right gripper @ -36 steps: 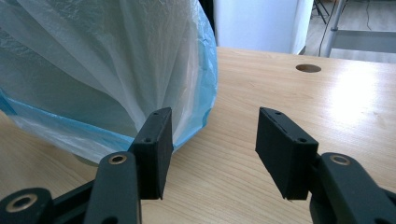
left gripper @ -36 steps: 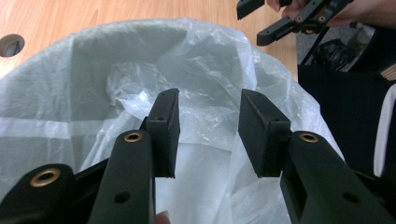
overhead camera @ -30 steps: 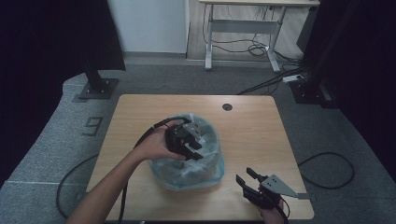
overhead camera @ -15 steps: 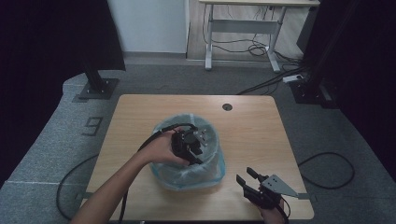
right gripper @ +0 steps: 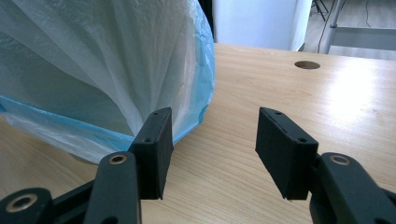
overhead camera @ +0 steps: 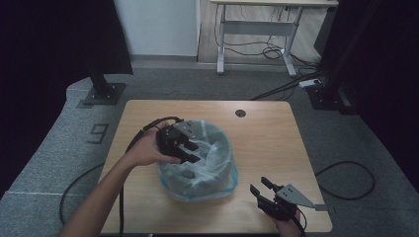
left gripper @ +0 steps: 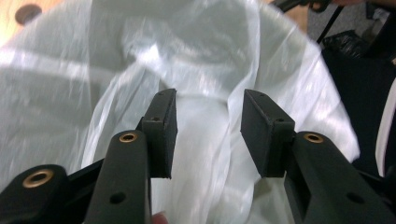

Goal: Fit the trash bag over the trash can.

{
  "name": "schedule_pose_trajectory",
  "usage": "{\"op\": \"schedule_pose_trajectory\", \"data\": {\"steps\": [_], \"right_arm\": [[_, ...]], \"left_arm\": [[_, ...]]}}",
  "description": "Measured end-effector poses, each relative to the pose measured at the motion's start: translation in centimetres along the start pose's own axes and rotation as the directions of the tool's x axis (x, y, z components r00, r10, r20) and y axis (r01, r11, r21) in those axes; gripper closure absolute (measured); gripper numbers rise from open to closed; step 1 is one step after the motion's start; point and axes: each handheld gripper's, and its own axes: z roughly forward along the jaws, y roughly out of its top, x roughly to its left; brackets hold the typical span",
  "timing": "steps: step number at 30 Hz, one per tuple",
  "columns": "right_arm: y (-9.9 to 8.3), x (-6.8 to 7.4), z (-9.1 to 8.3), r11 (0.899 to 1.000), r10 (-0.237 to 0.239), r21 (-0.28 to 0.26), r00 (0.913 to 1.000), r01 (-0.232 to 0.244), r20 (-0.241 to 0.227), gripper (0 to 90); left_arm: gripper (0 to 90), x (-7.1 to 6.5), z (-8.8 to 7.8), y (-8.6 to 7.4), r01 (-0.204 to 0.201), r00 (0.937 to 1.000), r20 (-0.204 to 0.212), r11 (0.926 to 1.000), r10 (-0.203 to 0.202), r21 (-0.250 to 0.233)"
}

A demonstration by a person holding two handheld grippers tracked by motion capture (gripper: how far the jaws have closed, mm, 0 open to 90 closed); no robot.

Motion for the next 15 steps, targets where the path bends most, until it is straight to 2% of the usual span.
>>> {"op": "schedule_pose_trajectory", "data": {"steps": [4,9,15], "right_arm": [[0.1,0.0,0.0,1.000,0.000,-0.002,1.0000,0.000,-0.001,45.2],[0.0,-0.1,0.1,1.000,0.002,0.001,1.0000,-0.002,0.000,45.3],[0.0,-0.1,0.2,1.000,0.000,0.003,1.0000,0.000,0.001,45.3]], "left_arm": [[57.1,0.6,0.0,-1.3,0.030,0.9994,-0.016,0.9994,-0.030,0.015],[61.0,1.7,0.9,-2.6,0.076,0.9968,-0.027,0.9957,-0.075,0.053],[65.5,1.8,1.9,-2.5,0.082,0.9964,-0.032,0.9916,-0.079,0.100]]}}
